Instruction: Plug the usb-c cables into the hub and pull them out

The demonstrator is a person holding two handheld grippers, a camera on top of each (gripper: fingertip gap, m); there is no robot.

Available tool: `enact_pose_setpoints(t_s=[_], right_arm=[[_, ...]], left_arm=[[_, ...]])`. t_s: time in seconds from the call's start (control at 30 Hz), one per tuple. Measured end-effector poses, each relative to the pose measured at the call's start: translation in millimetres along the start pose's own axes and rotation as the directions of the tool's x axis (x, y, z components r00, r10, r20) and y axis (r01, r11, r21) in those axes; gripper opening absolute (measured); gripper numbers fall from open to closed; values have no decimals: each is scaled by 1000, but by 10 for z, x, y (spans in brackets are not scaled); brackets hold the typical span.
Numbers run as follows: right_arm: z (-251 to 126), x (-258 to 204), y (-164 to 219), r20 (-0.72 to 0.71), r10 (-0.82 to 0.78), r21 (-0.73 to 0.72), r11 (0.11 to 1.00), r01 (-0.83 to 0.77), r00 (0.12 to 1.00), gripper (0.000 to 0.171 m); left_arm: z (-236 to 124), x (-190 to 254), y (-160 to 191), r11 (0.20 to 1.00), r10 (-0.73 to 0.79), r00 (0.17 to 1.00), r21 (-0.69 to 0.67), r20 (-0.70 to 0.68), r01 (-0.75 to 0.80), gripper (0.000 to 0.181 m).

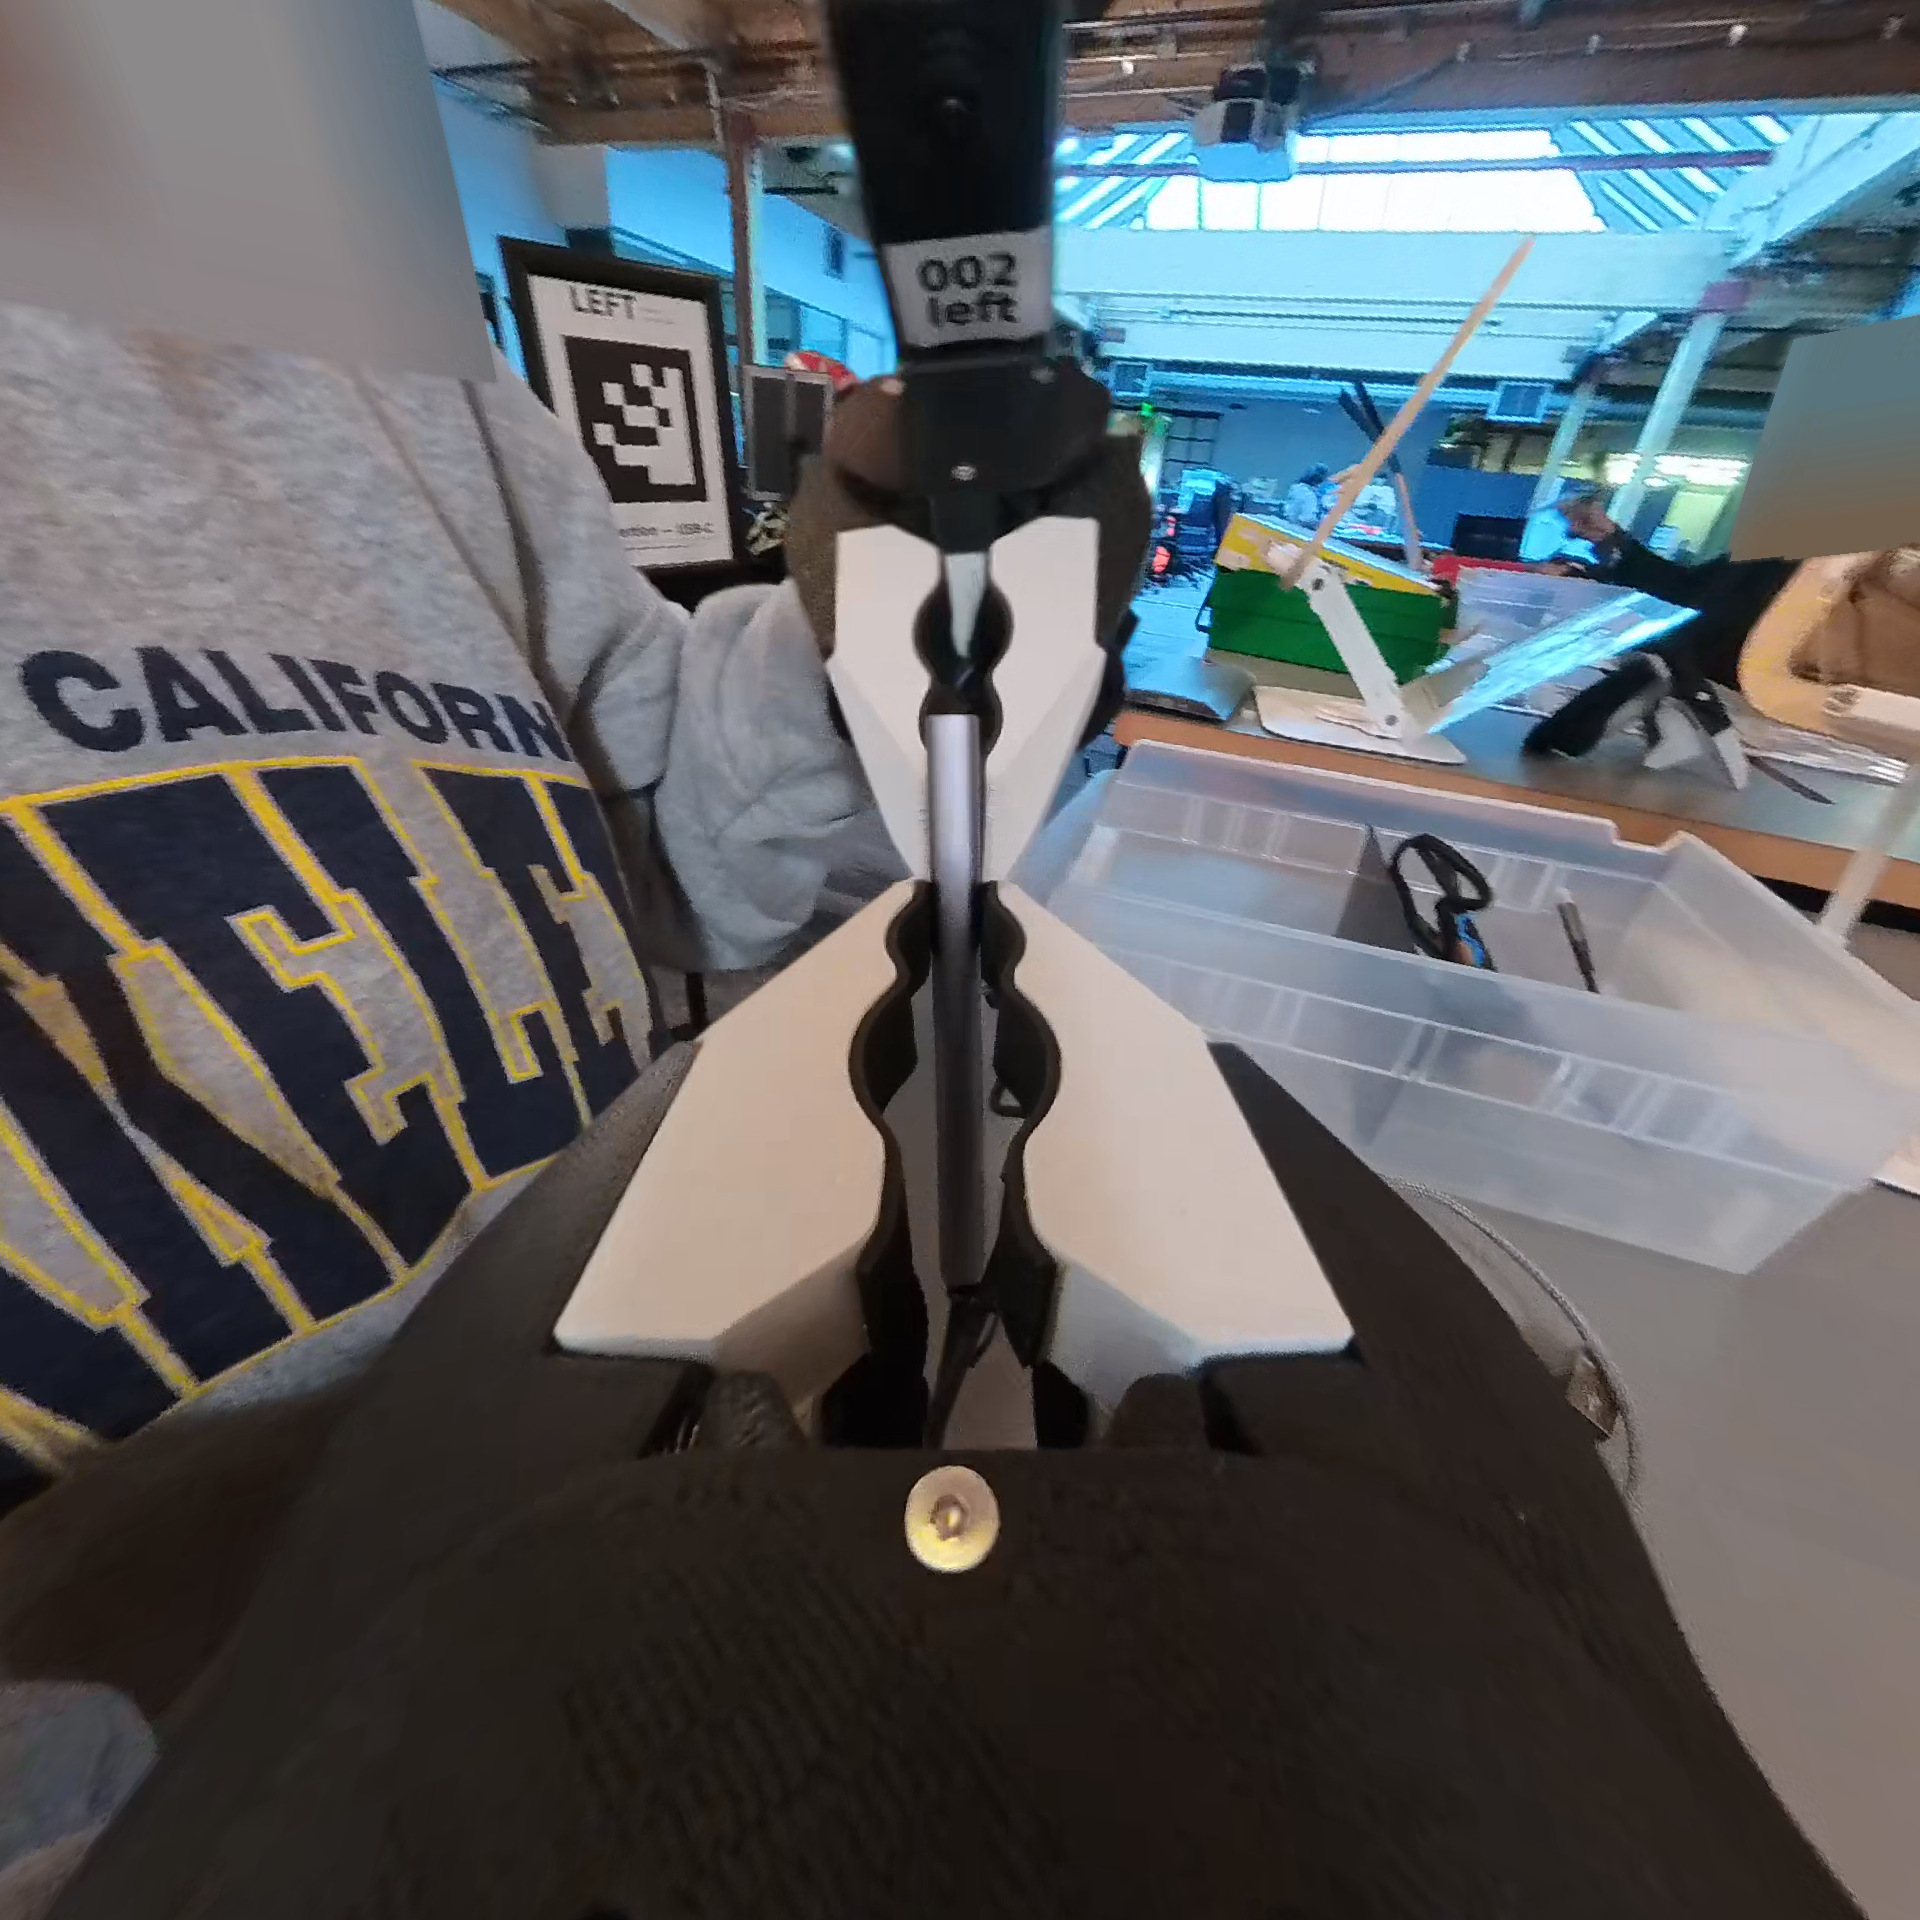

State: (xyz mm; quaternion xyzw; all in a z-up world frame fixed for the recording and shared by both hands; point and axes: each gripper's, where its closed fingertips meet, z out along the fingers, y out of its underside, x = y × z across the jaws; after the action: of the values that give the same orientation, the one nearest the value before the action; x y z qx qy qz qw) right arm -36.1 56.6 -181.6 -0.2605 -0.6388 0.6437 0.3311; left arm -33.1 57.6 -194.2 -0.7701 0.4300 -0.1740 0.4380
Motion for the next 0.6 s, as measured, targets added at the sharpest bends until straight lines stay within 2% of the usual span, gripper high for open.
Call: enact_pose_setpoints(t_s=[0.07, 0.33, 0.43, 0.53, 0.6], right_arm=[[34, -44, -10, 33, 8, 20, 1000, -9, 999, 8], [66, 3, 33, 12, 10, 7, 1000, -10, 1000, 8], [81, -35, 33, 33, 9, 8, 1000, -9, 999, 8], [111, -43, 65, 31, 22, -21, 1000, -21, 999, 8], [129, -41, 139, 0, 30, -105, 994, -29, 1000, 7]], left_arm=[[-38, 55, 2, 999, -38, 998, 27, -52, 39, 4], [-45, 1, 50, 994, -71, 996, 86, 52, 66, 4], [-58, 48, 52, 993, -83, 996, 88, 26, 81, 5], [-67, 56, 97, 994, -90, 996, 60, 4, 89, 4], [-45, 48, 170, 1000, -20, 999, -22, 30, 20, 4]])
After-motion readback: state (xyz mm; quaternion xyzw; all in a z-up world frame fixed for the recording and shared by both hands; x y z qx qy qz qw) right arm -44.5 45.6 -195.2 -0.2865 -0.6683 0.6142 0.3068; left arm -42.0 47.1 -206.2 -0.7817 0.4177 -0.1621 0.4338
